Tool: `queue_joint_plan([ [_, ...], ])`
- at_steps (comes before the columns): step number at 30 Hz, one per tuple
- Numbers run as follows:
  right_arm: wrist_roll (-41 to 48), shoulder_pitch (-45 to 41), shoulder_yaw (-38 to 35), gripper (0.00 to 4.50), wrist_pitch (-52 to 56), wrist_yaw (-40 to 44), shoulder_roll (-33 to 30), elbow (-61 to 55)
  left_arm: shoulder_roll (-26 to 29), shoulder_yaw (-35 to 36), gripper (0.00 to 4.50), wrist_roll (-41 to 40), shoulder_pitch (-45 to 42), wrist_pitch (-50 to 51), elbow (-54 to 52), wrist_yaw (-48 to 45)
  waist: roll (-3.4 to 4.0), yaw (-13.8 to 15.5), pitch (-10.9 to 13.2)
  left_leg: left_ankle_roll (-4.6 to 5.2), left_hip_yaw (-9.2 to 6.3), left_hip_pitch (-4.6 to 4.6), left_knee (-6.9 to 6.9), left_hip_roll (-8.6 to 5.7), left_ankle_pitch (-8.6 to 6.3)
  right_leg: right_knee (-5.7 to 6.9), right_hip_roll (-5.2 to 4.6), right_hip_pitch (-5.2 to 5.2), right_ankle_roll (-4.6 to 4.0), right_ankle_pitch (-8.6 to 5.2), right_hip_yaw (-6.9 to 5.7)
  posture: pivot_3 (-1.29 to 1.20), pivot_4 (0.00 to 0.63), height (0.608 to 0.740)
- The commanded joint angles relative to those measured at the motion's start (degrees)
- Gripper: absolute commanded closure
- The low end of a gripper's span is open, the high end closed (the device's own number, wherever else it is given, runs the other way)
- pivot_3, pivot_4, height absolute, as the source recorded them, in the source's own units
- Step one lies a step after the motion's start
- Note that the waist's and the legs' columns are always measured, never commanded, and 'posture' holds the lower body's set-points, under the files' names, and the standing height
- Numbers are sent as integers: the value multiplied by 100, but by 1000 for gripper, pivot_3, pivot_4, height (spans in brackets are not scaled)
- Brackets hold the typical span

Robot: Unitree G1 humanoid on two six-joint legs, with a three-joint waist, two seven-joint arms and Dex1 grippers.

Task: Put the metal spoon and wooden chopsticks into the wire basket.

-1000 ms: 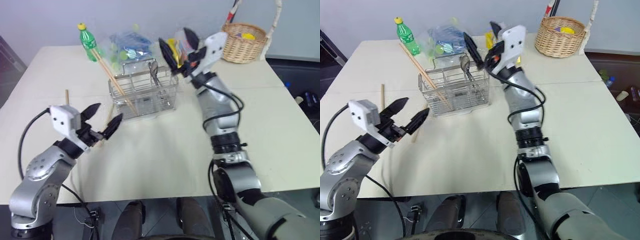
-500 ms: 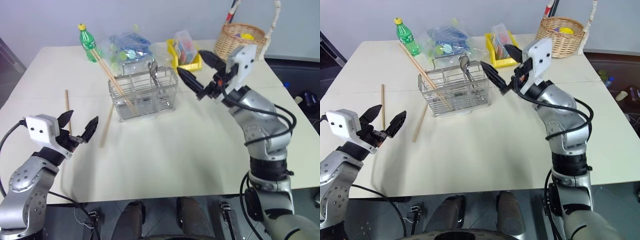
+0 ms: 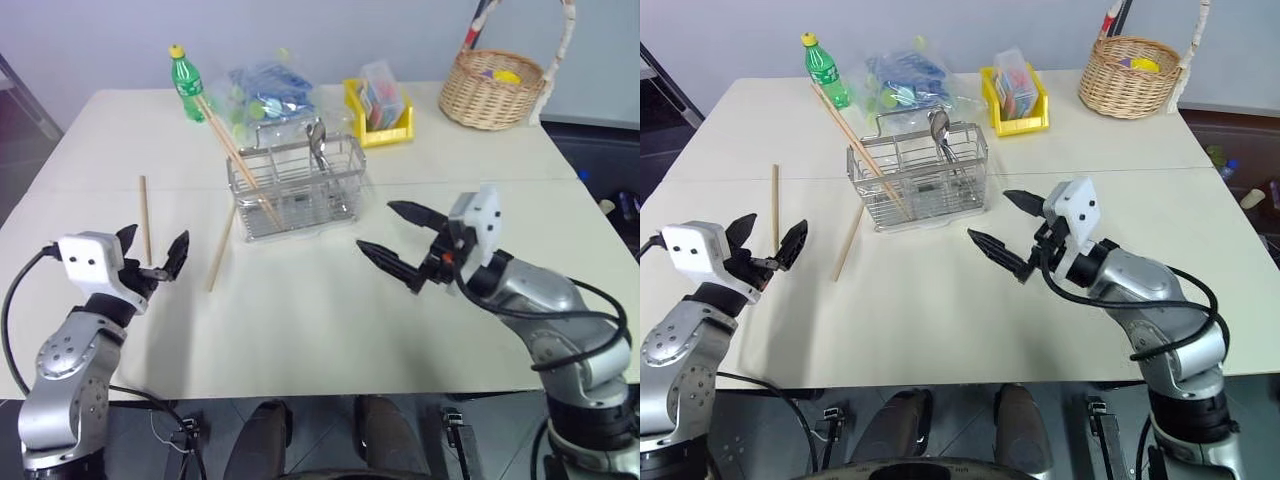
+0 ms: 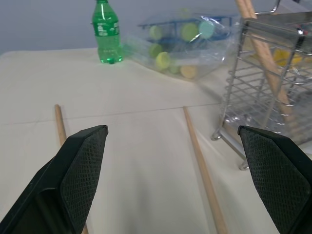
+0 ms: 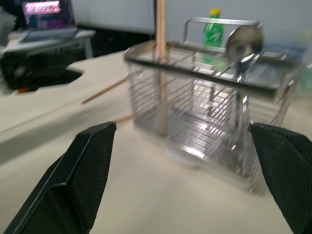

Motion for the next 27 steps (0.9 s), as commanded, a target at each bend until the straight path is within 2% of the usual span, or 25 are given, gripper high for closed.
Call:
queue_joint_plan([
  [1, -110, 485, -102, 42, -527, 565, -323, -272, -156, -31, 0, 105, -167, 218, 66, 420, -1, 12, 0, 0, 0, 1, 0, 0, 0, -1, 0, 3, 1, 0, 0, 0, 150, 740],
  [10, -514, 1048, -36, 42, -1531, 1349, -758, -246, -141, -439, 0, 535, -403, 297, 145, 532, -9, 0, 1, 1, 2, 5, 5, 0, -1, 0, 0, 7, 4, 0, -1, 0, 150, 740],
  [15, -548, 953, 7, 42, -1595, 1323, -734, -180, 96, -477, 0, 526, -608, 606, 138, 403, -12, 1, 1, 1, 1, 5, 4, 0, -1, 0, 0, 7, 4, 0, -1, 0, 150, 740],
  [20, -496, 730, 50, 42, -1531, 1263, -712, -199, 489, -717, 0, 791, -1116, 1381, 392, 579, -15, 1, 2, 1, 1, 5, 6, 0, -1, -1, 0, 8, 4, 1, -1, 0, 150, 740],
  [27, -276, 561, -28, 42, -1578, 1517, -835, -255, 399, -1109, 0, 1139, -1764, 1828, 836, 780, -18, 1, 4, 0, 0, 5, 4, 0, -1, 0, 0, 8, 21, 10, -2, 0, 150, 740],
])
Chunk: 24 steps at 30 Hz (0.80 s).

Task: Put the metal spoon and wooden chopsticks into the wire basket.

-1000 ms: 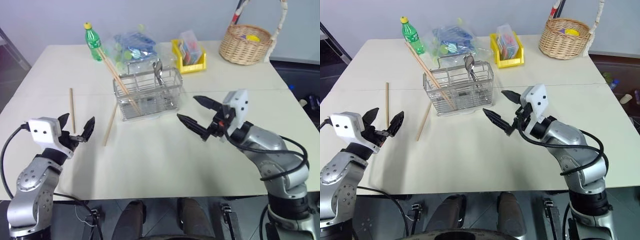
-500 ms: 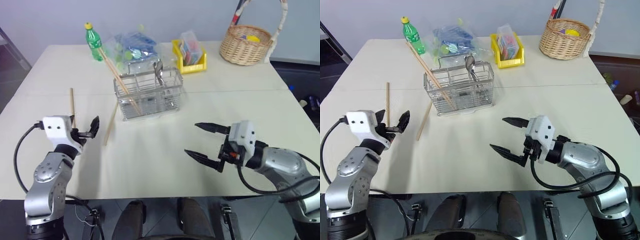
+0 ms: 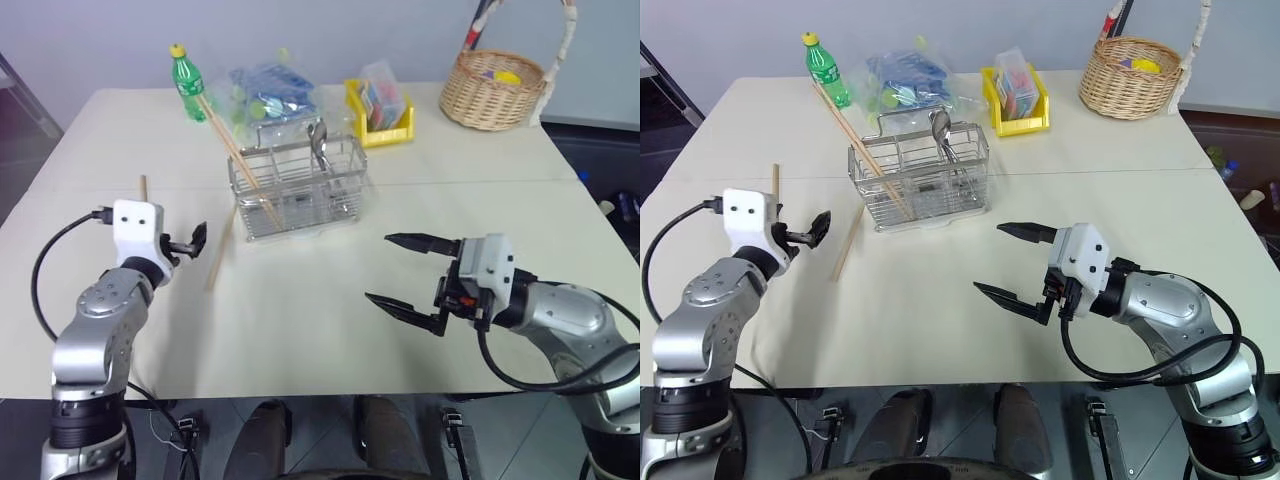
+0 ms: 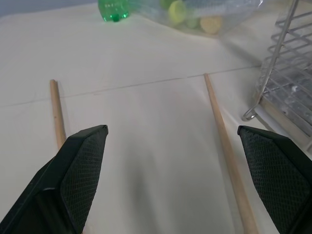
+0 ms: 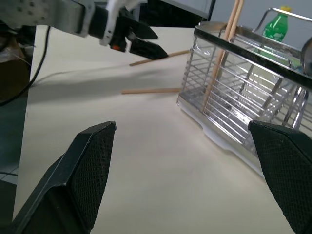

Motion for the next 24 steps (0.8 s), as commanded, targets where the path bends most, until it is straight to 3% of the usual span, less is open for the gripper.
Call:
queue_joint_plan([
  [1, 154, -15, -128, 42, -124, 183, -116, -168, -48, -174, 0, 223, -213, 84, 122, 81, 0, 4, 0, 0, 0, 0, 0, 0, 0, 0, 0, 0, 0, 0, 0, 0, 150, 740],
  [10, -220, 655, -144, 42, -713, 380, -140, -33, -413, -535, 0, 583, -436, 307, 446, 259, -7, 3, 2, 0, -1, -2, 2, 0, 0, 0, 0, 0, 2, 1, -1, 0, 150, 740],
  [24, -345, 799, -14, 42, -811, 39, 23, -148, -516, -993, 0, 1024, -1017, 1447, 684, 416, -9, 2, 3, 0, -2, 2, 4, -1, 0, 5, 0, 2, 3, 1, -1, 0, 150, 740],
])
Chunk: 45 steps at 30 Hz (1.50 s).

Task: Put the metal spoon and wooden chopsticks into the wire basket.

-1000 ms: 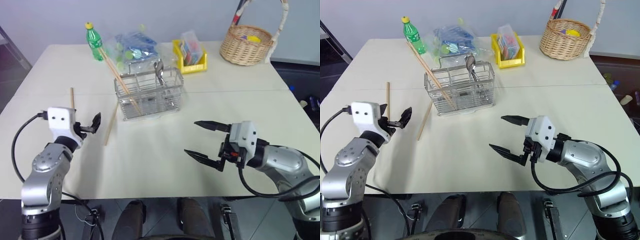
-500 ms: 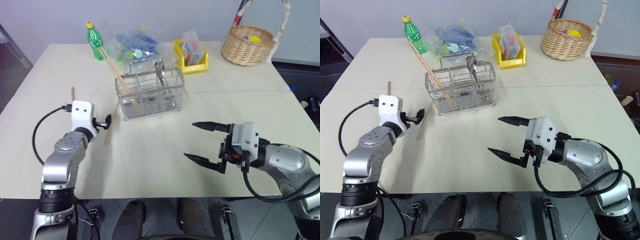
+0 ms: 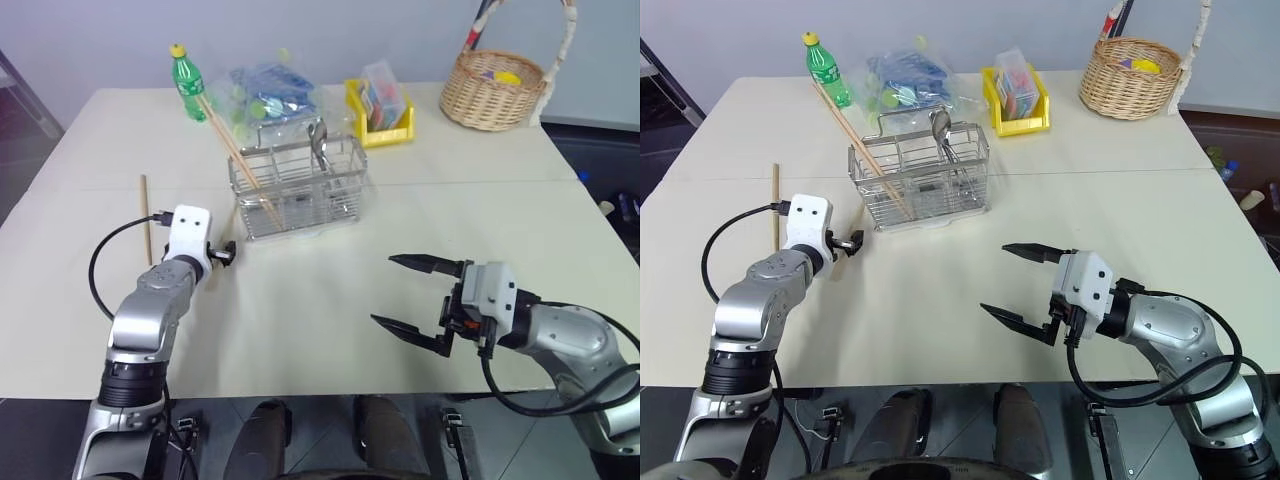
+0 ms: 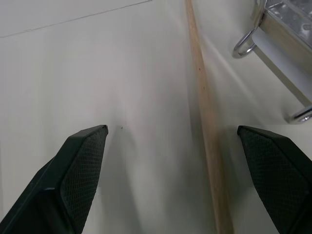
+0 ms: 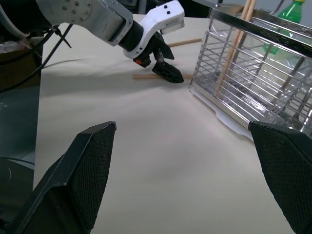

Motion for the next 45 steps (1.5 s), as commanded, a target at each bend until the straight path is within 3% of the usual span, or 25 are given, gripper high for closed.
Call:
queue_joint_plan([
  [1, 0, -53, -12, 42, -103, -77, 56, -195, 32, -85, 0, 182, -243, 262, 12, 49, 0, 0, 0, 0, 0, 0, 0, 0, 0, 0, 0, 0, 0, 0, 0, 0, 150, 740],
  [9, -60, -212, 14, 42, -124, -148, 93, -57, -158, 211, 0, 142, -720, 1271, 312, 147, 1, 0, -1, 0, 0, 3, 4, -1, 0, 3, 0, 4, 1, 0, 0, 0, 150, 740],
  [12, -77, -217, 7, 0, -134, -159, 96, -25, -226, 299, 895, 174, -705, 1373, 261, 171, 0, -13, -2, 0, 0, 6, 4, -1, 0, 4, 0, 5, 1, 1, 0, 0, 150, 740],
  [19, -98, -280, -28, 0, -115, -194, 119, 70, -257, 416, 4298, 193, -577, 1523, 65, 169, 0, -39, -2, -1, 1, 11, 3, 0, 0, 8, 0, 5, 1, 1, 1, 0, 150, 740],
  [20, -100, -291, -27, 0, -110, -200, 124, 83, -255, 436, 4417, 195, -573, 1533, 57, 173, 0, -36, -3, -1, 1, 10, 3, 0, 0, 8, 0, 5, 1, 1, 0, 0, 150, 740],
  [30, -63, -281, -67, 0, -89, -181, 104, 108, -198, 812, 4417, 271, -499, 1349, 54, 301, 0, -35, -3, -1, 1, 10, 4, 0, 0, 7, 0, 5, 1, 1, 1, 0, 150, 740],
  [37, -51, -300, -64, 0, -83, -171, 100, 83, 374, 1179, 4417, 617, -485, 121, 481, 501, -2, -2, -2, -2, 0, 5, 6, 0, 1, 7, 0, 2, 1, 1, 0, 0, 150, 740],
  [45, -113, -407, -56, 0, -90, -310, 192, 197, 819, 1974, 4417, 140, -1345, -1704, 855, 21, -26, 21, -3, -4, -1, -2, 7, -1, 1, 2, -2, 1, 1, 1, -1, 0, 150, 740],
])
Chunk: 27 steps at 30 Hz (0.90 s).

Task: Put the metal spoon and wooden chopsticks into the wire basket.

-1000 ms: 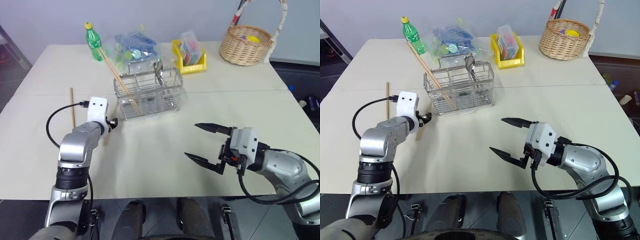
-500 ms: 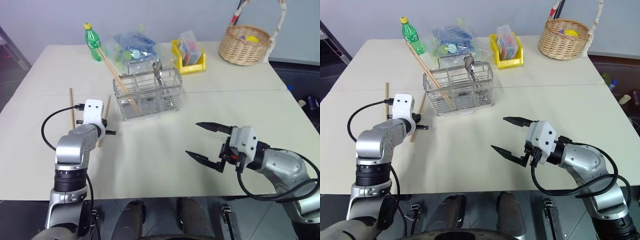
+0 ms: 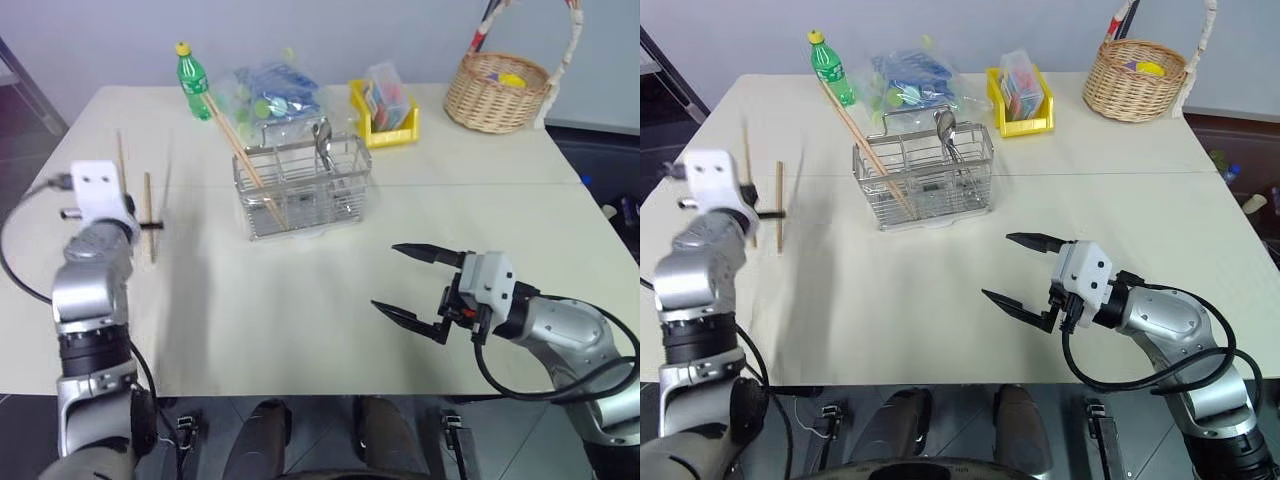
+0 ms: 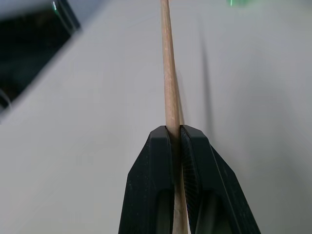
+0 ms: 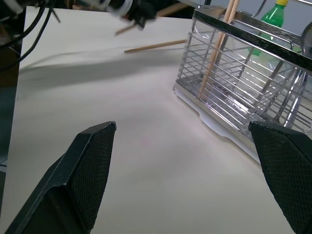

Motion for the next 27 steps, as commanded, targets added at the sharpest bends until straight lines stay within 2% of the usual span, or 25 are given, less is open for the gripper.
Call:
queue_joint_plan([
  [1, 41, -169, -92, 0, -46, -171, 122, -10, 368, 234, 4417, -214, -368, -840, -20, -410, 0, -19, 0, 0, 0, 1, 0, 0, 0, 0, 0, 0, 0, 0, 0, 0, 150, 740],
  [6, 142, -530, -55, 0, 262, -491, 258, -75, 882, 408, 4417, -714, -1052, -2005, 676, -1339, 1, -56, 0, -10, 2, 5, -3, 1, 6, 7, 1, -5, -1, 0, 1, 0, 150, 740],
  [13, 23, -755, 25, 0, 323, -649, 350, 2, 936, 407, 4417, -1638, -1767, -2934, 1294, -2752, -1, -32, 0, -11, 1, 0, 1, 0, 7, 5, 0, -1, 1, 1, 0, 0, 150, 740],
  [17, -51, -801, 100, 0, 277, -697, 424, 49, 545, 426, 4417, -2484, -2319, -2617, 1474, -3144, -1, -43, 0, -10, 1, 1, 1, 0, 7, 8, 1, -2, 1, 1, 0, 0, 150, 740],
  [20, -87, -818, 149, 0, 261, -740, 479, 53, 178, 339, 4417, -2803, -2451, -2506, 1492, -3199, -1, -46, 0, -10, 1, 2, 3, 0, 7, 9, 1, 1, 2, 1, 0, 0, 150, 740],
  [27, -199, -890, 257, 0, 235, -878, 635, 52, -659, 95, 4417, -3032, -2292, -2499, 1558, -3127, -1, -69, 0, -10, 1, 5, 4, 0, 7, 19, 2, -2, 2, 2, 0, 0, 150, 740],
])
